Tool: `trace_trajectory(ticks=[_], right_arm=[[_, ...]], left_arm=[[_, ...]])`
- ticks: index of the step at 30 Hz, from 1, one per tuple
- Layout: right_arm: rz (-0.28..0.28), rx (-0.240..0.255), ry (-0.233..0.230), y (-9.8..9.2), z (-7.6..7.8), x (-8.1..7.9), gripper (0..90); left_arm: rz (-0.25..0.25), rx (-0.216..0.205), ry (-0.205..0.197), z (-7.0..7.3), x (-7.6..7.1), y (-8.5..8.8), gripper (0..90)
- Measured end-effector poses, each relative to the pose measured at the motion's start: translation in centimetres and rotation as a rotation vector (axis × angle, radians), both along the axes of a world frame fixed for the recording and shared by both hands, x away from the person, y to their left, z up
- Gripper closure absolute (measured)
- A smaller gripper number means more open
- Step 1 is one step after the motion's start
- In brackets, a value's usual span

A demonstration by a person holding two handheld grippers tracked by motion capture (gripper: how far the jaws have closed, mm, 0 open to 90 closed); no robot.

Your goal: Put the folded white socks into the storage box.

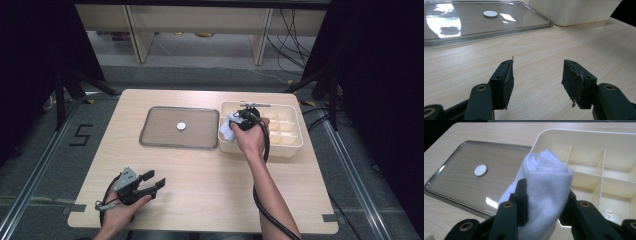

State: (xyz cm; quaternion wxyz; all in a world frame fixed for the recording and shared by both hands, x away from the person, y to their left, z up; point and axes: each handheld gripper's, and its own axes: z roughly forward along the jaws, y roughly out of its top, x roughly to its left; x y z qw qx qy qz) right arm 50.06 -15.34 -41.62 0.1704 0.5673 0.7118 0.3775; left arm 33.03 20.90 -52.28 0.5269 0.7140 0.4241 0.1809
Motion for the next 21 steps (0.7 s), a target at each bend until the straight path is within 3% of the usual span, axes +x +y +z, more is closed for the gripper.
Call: trace_trajectory(ticks=[2,4,6,8,9,13,20,21], right_arm=[[-0.021,0.021,0.026,0.3,0.2,-0.1,67.6],[-0.005,-0.003,0.006,0.1,0.0,0.1,67.7],[-0.027,0.018,0.038,0.2,0.1,0.1,67.7],[-0.019,-0.014,0.027,0.1,-0.1,0.3,67.7],[-0.038,-0.001,0.048,0.2,-0.1,0.3,67.7],[-0.016,-0.033,0.034,-0.1,-0.2,0.5,67.7],[-0.028,-0.038,0.052,0.6,-0.4,1.0,67.7],[-0.007,-0.042,0.053,0.5,-0.4,1.1,67.7]], left_arm=[[-0.004,-0.007,-0.004,0.0,0.0,0.0,41.8],[-0.006,-0.009,-0.008,0.0,0.0,0.0,41.6],[-0.009,-0.007,-0.011,-0.1,0.0,0.0,41.5],[-0.007,-0.008,-0.008,-0.1,0.0,0.0,41.6],[-0.002,0.000,-0.004,0.0,-0.1,0.0,41.6],[-0.002,-0.001,-0.003,0.0,0.0,0.0,41.6],[-0.006,-0.011,-0.007,-0.1,0.0,0.0,41.6],[-0.006,-0.011,-0.007,-0.1,0.0,0.0,41.6]])
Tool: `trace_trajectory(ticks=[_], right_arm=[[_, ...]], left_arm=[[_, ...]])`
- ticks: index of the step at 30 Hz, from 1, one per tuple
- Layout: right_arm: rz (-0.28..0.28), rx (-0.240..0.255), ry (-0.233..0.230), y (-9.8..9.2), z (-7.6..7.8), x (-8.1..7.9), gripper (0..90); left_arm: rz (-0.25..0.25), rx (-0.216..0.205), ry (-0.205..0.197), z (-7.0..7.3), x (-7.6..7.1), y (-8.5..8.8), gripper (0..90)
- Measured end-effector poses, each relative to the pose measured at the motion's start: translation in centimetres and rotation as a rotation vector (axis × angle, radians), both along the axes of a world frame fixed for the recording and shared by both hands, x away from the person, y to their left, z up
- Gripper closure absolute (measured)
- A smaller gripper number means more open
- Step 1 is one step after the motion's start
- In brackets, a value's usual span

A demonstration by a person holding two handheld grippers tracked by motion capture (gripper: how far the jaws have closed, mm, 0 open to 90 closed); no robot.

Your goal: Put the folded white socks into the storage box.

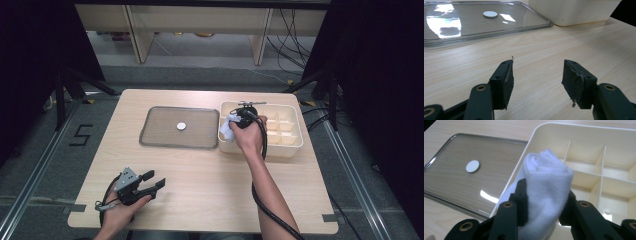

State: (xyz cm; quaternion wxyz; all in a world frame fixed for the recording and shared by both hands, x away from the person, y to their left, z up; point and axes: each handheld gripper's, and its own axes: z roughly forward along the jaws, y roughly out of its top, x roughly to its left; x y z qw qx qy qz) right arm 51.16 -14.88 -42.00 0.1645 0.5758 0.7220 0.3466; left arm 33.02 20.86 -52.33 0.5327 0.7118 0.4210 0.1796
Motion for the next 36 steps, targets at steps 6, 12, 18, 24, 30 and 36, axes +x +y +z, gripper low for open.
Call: trace_trajectory(ticks=[6,12,18,24,30,36], right_arm=[[-0.009,-0.006,0.029,0.3,-0.7,0.4,67.7],[0.004,-0.043,0.045,0.8,-1.6,0.7,67.7],[0.016,-0.089,0.042,1.1,-1.6,0.8,67.7],[0.037,-0.123,0.053,1.6,-1.4,1.0,67.7],[0.018,-0.124,0.071,2.0,-1.3,1.0,67.7],[0.044,-0.161,0.070,2.2,-1.3,1.1,67.7]], left_arm=[[0.004,0.012,0.003,0.0,0.0,0.0,41.7],[0.003,0.011,0.002,0.0,0.0,0.0,41.6],[0.002,0.015,0.007,0.1,0.1,-0.1,41.7],[-0.003,0.000,0.003,0.0,0.3,-0.2,41.7],[-0.006,0.011,0.005,0.1,0.2,-0.3,41.7],[0.003,0.003,0.011,0.0,0.1,-0.3,41.7]])
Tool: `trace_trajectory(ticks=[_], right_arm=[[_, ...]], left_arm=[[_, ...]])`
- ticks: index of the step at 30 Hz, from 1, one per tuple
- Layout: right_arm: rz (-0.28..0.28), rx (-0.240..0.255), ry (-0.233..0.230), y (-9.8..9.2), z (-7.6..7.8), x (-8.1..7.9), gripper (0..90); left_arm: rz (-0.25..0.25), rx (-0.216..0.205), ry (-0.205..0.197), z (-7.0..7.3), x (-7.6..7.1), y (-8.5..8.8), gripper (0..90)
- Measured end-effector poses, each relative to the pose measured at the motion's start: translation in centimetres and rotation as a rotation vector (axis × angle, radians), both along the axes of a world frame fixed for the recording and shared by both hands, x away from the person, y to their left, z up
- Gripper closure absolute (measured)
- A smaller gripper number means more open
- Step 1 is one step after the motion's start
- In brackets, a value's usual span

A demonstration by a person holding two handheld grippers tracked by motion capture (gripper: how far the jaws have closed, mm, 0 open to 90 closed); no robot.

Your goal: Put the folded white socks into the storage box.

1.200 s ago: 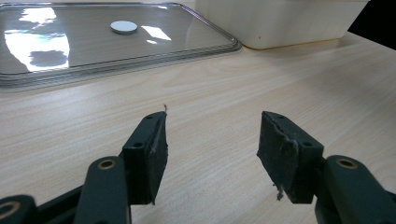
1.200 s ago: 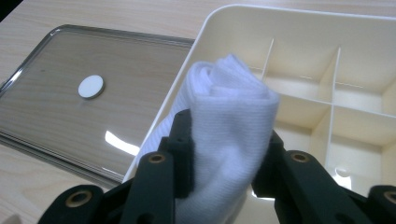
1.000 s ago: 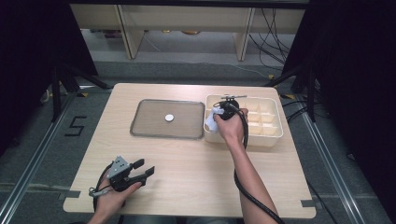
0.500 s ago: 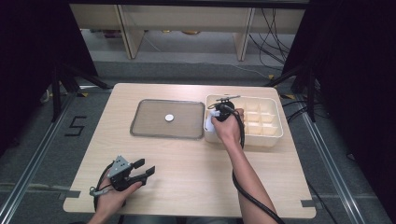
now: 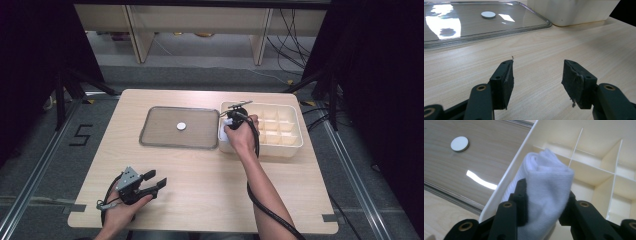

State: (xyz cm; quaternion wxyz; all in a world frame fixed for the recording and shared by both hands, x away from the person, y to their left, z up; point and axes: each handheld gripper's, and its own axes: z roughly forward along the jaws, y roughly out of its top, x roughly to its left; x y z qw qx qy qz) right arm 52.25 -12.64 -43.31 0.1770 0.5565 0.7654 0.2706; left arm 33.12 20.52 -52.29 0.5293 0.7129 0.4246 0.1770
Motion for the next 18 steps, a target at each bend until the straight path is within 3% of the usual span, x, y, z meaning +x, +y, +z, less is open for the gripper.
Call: trace_trajectory(ticks=[6,14,18], right_arm=[[0.020,-0.028,-0.005,0.25,-0.07,-0.01,67.8],[0.050,-0.058,0.013,0.40,-0.23,0.11,67.8],[0.052,-0.061,0.035,0.49,-0.38,0.28,67.8]], left_arm=[[-0.007,0.011,-0.008,0.02,0.06,0.07,41.7],[-0.001,-0.002,0.002,0.00,0.03,0.01,41.7],[-0.007,0.011,-0.007,0.02,0.09,0.07,41.7]])
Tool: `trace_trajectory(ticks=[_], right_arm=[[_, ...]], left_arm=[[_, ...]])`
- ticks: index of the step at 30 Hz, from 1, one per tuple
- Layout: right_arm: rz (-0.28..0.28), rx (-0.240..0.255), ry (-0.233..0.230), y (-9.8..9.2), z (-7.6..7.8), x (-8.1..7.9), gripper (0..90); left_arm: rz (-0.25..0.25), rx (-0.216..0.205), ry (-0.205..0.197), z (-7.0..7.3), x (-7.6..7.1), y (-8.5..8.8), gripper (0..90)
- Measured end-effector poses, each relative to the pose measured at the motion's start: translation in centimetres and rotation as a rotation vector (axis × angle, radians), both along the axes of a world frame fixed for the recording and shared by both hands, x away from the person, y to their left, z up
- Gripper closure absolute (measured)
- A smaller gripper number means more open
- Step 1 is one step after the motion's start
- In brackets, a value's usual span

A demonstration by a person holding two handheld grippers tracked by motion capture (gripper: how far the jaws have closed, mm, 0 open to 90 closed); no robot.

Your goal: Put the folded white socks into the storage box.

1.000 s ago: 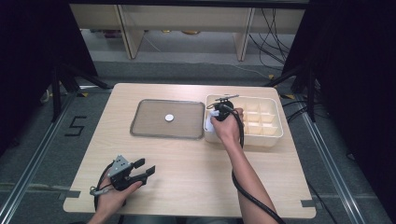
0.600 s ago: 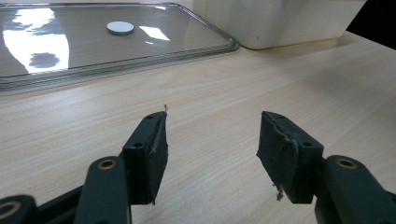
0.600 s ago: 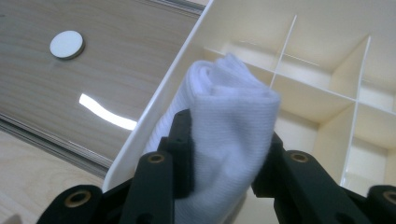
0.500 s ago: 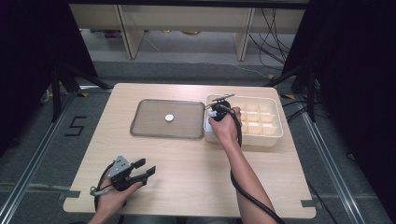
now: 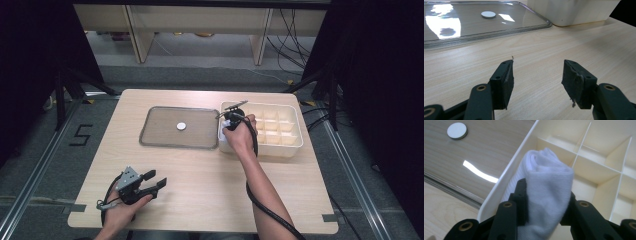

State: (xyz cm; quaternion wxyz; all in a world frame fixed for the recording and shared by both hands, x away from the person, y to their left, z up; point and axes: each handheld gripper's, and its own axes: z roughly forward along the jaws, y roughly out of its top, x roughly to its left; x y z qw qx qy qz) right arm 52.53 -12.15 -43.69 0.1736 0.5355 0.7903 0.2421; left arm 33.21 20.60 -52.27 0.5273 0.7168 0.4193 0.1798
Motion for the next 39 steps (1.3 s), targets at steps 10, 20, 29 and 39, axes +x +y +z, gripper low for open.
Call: trace_trajectory(ticks=[10,20,29,39], right_arm=[[0.022,-0.019,0.035,0.04,-0.17,0.13,68.1],[0.034,-0.016,0.064,0.01,-0.21,0.31,68.4],[0.032,-0.047,0.090,0.20,-0.32,0.40,69.0],[0.049,-0.050,0.137,0.39,-0.74,0.27,70.4]], left_arm=[[-0.002,-0.004,0.001,-0.02,0.01,-0.02,41.6],[0.006,-0.018,0.009,-0.04,-0.01,-0.08,41.5],[0.000,-0.003,0.000,-0.01,0.00,-0.03,41.5],[0.007,-0.013,0.008,-0.03,-0.06,-0.08,41.5]])
